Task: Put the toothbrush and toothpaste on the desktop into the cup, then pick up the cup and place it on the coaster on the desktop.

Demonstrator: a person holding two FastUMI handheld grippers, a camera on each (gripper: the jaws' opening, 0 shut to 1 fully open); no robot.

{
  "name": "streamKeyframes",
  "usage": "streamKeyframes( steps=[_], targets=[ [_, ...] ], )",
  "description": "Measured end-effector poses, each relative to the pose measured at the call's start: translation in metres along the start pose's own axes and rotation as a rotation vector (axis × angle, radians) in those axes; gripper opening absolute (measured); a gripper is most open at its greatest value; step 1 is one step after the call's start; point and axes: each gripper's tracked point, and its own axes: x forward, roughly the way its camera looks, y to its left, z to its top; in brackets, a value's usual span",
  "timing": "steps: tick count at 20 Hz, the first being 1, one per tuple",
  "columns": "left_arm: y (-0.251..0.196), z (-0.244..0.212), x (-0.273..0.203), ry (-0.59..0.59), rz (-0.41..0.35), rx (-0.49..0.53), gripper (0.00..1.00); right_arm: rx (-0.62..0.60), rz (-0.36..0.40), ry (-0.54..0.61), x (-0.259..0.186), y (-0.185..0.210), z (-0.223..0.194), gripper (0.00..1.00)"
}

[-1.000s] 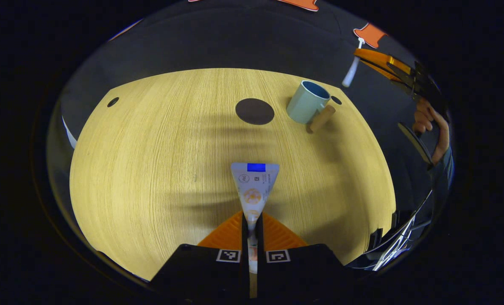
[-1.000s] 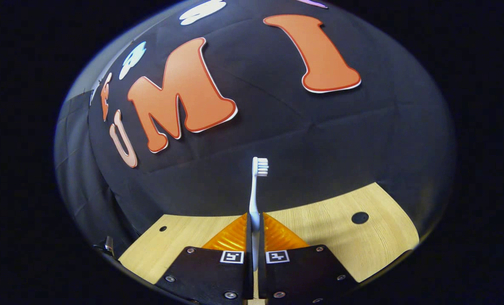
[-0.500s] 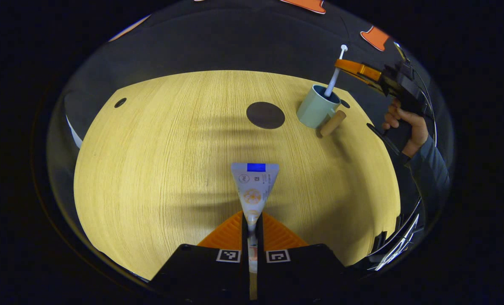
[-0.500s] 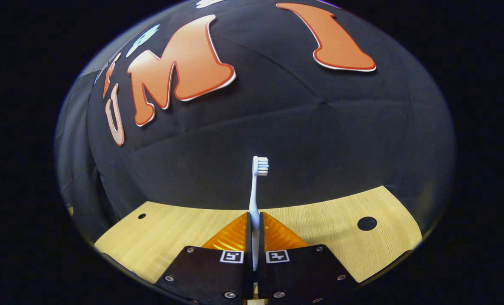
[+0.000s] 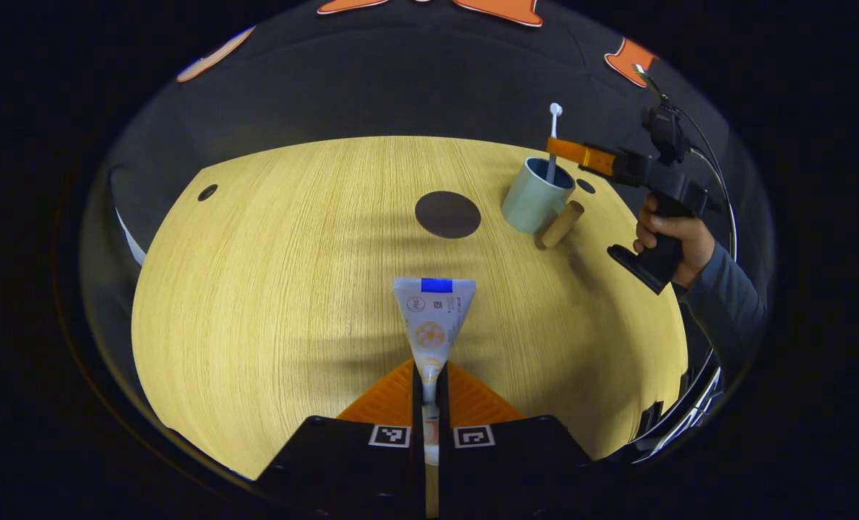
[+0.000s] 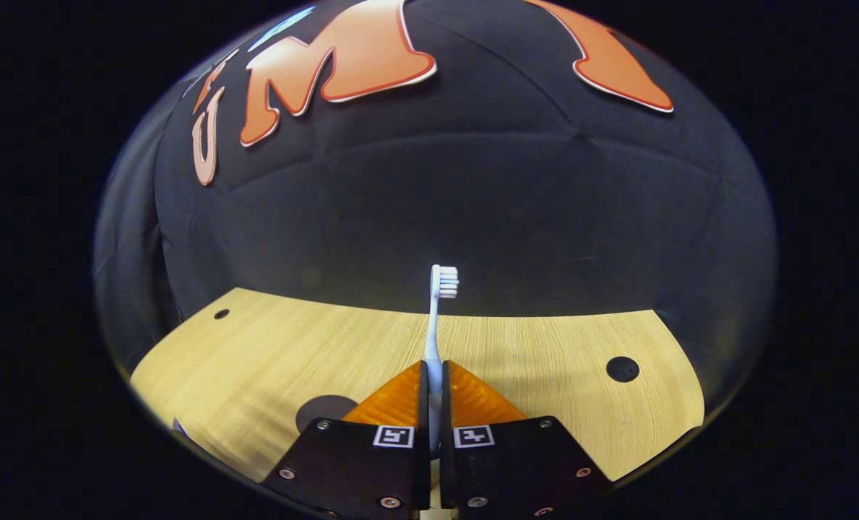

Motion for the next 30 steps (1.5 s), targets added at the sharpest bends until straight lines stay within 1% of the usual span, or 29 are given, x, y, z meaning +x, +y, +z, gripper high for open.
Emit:
streamKeyframes(
  steps=[2,5,8,10,12,13,14,15,16,17,18,20,21,23,24,25,27,30],
  targets=[
    [-0.001,0.007,-0.003,-0.012,0.000,0.006,0.07,-0.004,-0.012,0.040,0.001,-0.001,-0.011,0.06],
    [0.003,0.015,-0.005,-0.034,0.002,0.006,0.07,0.034,-0.014,0.082,0.000,-0.001,-0.016,0.10],
    [0.000,0.036,0.002,-0.078,-0.006,0.008,0.07,0.053,-0.005,0.124,-0.009,0.000,-0.023,0.10],
    [-0.002,0.054,0.008,-0.122,-0.009,0.013,0.07,0.041,-0.019,0.131,-0.019,-0.005,-0.021,0.12],
    [-0.003,0.077,0.017,-0.181,-0.011,0.020,0.07,0.033,-0.024,0.127,-0.032,-0.008,-0.017,0.19],
    [-0.005,0.093,0.023,-0.212,-0.018,0.023,0.07,0.030,-0.028,0.125,-0.040,-0.010,-0.015,0.28],
    [-0.006,0.109,0.028,-0.245,-0.023,0.022,0.07,0.030,-0.032,0.126,-0.051,-0.013,-0.016,0.33],
    [-0.007,0.128,0.034,-0.279,-0.028,0.024,0.07,0.034,-0.027,0.133,-0.060,-0.015,-0.018,0.44],
    [-0.006,0.145,0.040,-0.311,-0.036,0.023,0.07,0.039,-0.023,0.144,-0.070,-0.015,-0.022,0.49],
    [-0.006,0.164,0.046,-0.347,-0.048,0.026,0.07,0.043,-0.018,0.158,-0.080,-0.016,-0.027,0.65],
    [-0.003,0.186,0.051,-0.389,-0.056,0.032,0.07,0.043,-0.016,0.166,-0.090,-0.019,-0.032,0.64],
    [-0.004,0.225,0.064,-0.456,-0.066,0.040,0.07,0.036,-0.018,0.184,-0.111,-0.026,-0.042,0.71],
    [-0.010,0.246,0.069,-0.491,-0.073,0.043,0.07,0.038,-0.023,0.192,-0.122,-0.029,-0.046,0.81],
    [-0.031,0.280,0.070,-0.564,-0.093,0.033,0.07,0.060,-0.037,0.206,-0.141,-0.036,-0.057,0.85],
    [-0.042,0.291,0.068,-0.597,-0.104,0.020,0.07,0.077,-0.044,0.209,-0.151,-0.038,-0.064,0.86],
    [-0.043,0.288,0.067,-0.635,-0.117,0.002,0.07,0.092,-0.053,0.214,-0.159,-0.041,-0.069,0.88],
    [-0.051,0.306,0.071,-0.707,-0.144,-0.028,0.07,0.103,-0.071,0.234,-0.176,-0.047,-0.085,0.89],
    [-0.064,0.334,0.068,-0.814,-0.163,-0.032,0.07,0.106,-0.094,0.260,-0.196,-0.055,-0.105,0.88]
  ],
)
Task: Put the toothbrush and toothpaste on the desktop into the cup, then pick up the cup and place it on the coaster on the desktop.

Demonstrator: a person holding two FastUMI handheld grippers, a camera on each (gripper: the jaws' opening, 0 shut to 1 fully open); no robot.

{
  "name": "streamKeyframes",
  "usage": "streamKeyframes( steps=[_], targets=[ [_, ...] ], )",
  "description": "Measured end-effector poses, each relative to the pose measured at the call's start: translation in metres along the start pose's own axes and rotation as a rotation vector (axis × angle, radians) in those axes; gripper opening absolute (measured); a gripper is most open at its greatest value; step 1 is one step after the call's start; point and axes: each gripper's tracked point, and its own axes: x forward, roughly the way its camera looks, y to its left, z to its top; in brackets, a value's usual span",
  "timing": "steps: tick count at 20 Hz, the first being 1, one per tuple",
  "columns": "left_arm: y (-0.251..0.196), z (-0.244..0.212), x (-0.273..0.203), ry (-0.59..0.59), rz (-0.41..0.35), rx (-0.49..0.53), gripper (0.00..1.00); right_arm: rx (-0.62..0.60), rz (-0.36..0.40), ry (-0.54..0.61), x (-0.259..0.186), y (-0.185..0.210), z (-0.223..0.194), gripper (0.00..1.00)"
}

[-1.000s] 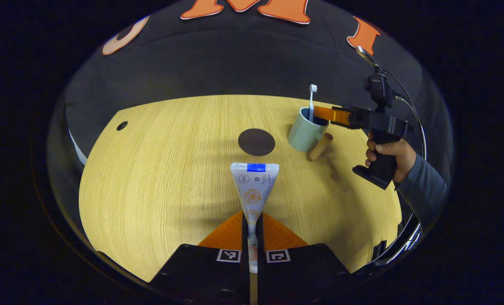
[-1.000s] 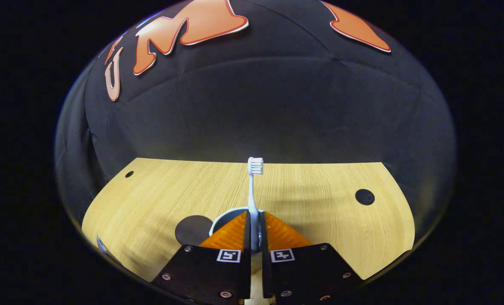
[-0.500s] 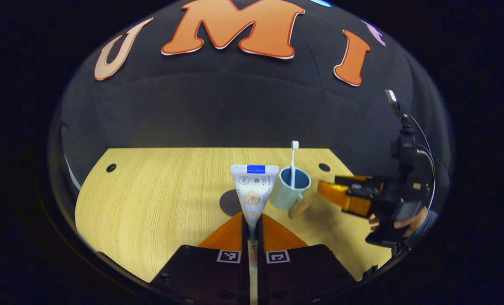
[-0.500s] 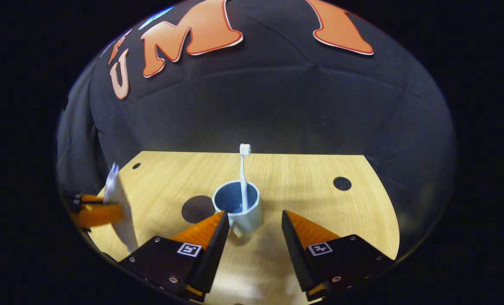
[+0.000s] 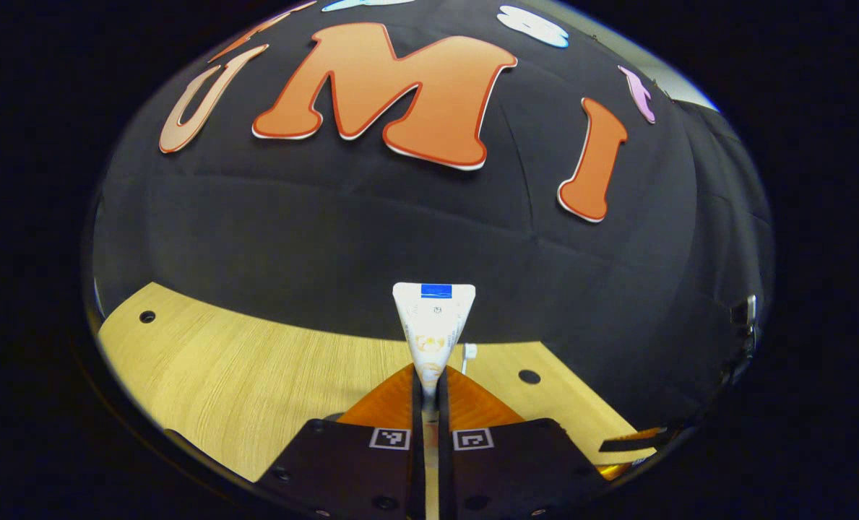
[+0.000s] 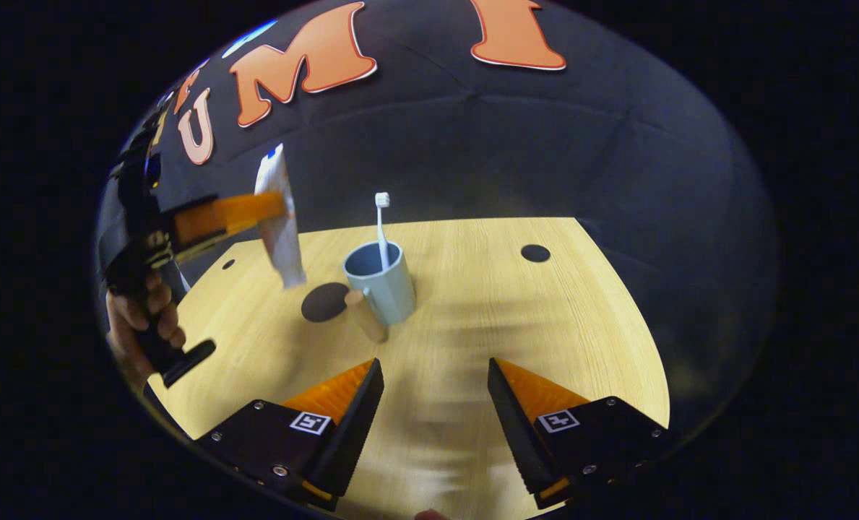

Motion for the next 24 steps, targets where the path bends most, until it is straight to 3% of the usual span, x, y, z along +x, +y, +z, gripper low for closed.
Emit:
streamKeyframes(
  steps=[8,19,20,21,24],
  targets=[
    [-0.028,-0.007,0.055,-0.081,-0.024,0.066,0.06,0.023,0.018,0.030,-0.008,0.005,-0.026,0.89],
    [-0.015,-0.084,0.079,0.091,0.073,0.036,0.07,0.074,0.021,0.053,-0.002,-0.008,-0.031,0.89],
    [-0.016,-0.089,0.080,0.105,0.077,0.046,0.05,0.081,0.020,0.055,-0.003,-0.008,-0.031,0.84],
    [-0.015,-0.087,0.080,0.103,0.088,0.059,0.07,0.086,0.021,0.059,-0.002,-0.008,-0.031,0.89],
    [-0.016,-0.089,0.078,0.114,0.103,0.098,0.07,0.099,0.026,0.059,-0.001,-0.009,-0.032,0.90]
  ],
)
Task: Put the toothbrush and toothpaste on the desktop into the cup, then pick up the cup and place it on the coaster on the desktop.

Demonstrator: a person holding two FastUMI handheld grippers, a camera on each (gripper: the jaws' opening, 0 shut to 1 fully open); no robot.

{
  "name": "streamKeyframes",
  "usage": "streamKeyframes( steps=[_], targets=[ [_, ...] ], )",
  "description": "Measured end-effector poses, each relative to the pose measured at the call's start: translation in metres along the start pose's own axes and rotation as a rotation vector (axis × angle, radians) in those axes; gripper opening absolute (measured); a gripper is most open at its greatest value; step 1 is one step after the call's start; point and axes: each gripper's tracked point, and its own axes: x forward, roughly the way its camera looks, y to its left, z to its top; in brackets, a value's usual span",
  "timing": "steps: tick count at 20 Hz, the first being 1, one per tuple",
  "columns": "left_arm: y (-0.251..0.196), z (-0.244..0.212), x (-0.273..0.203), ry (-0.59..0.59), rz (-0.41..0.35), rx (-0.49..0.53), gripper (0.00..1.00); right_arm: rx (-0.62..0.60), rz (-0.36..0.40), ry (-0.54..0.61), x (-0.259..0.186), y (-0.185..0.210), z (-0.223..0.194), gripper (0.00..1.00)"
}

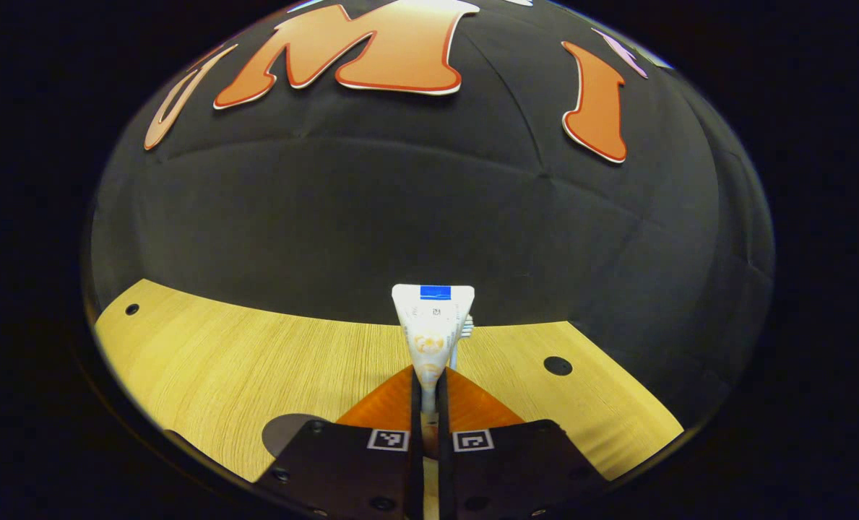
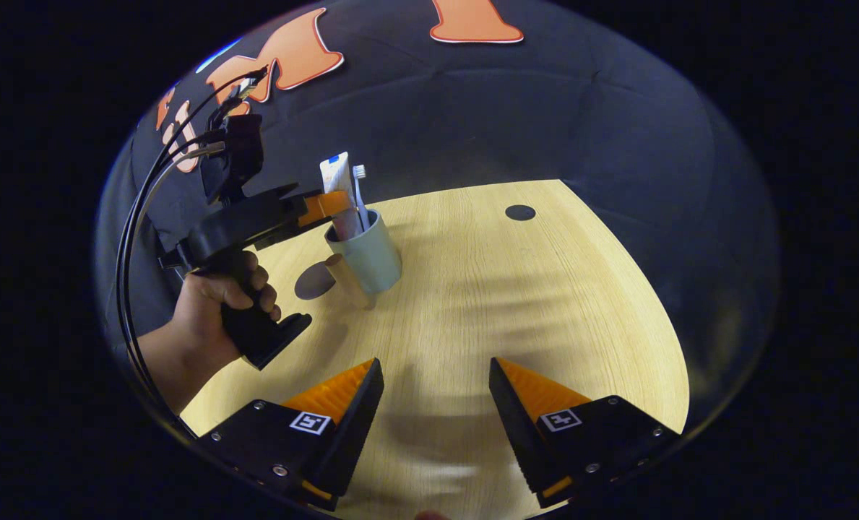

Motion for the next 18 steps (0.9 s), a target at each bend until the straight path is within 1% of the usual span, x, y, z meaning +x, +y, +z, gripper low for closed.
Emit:
streamKeyframes(
  steps=[3,4,7,8,9,10,11,12,13,14,16,18],
  targets=[
    [-0.002,-0.006,0.002,0.030,-0.003,0.034,0.14,0.002,0.005,0.004,0.003,0.000,-0.001,0.90],
    [-0.003,-0.012,0.003,0.051,-0.006,0.036,0.12,0.005,0.006,0.009,0.003,0.001,-0.003,0.91],
    [-0.005,-0.010,0.000,0.050,-0.002,0.045,0.44,0.008,0.005,0.011,0.002,0.002,-0.001,0.92],
    [-0.003,-0.010,0.000,0.054,0.007,0.063,0.45,0.009,0.007,0.012,0.002,0.002,-0.001,0.91],
    [-0.003,-0.014,-0.001,0.070,0.008,0.077,0.52,0.010,0.006,0.014,0.001,0.002,-0.002,0.92],
    [-0.003,-0.018,-0.003,0.085,0.008,0.086,0.55,0.011,0.004,0.014,0.001,0.001,-0.001,0.92],
    [0.003,-0.015,-0.004,0.083,0.030,0.102,0.59,0.012,0.005,0.017,0.001,0.001,-0.002,0.92],
    [0.011,-0.012,-0.004,0.069,0.049,0.100,0.61,0.011,0.003,0.020,0.001,0.000,-0.002,0.92],
    [0.018,-0.007,-0.006,0.059,0.063,0.086,0.65,0.013,0.004,0.021,0.003,0.001,-0.004,0.91],
    [0.022,-0.007,-0.009,0.059,0.064,0.077,0.61,0.016,0.003,0.021,0.004,0.001,-0.005,0.91],
    [0.029,-0.007,-0.014,0.071,0.083,0.082,0.63,0.019,0.006,0.020,0.004,0.000,-0.004,0.91],
    [0.012,-0.005,-0.017,0.076,0.018,0.059,0.65,0.016,0.011,0.020,0.004,0.002,-0.004,0.92]
  ],
)
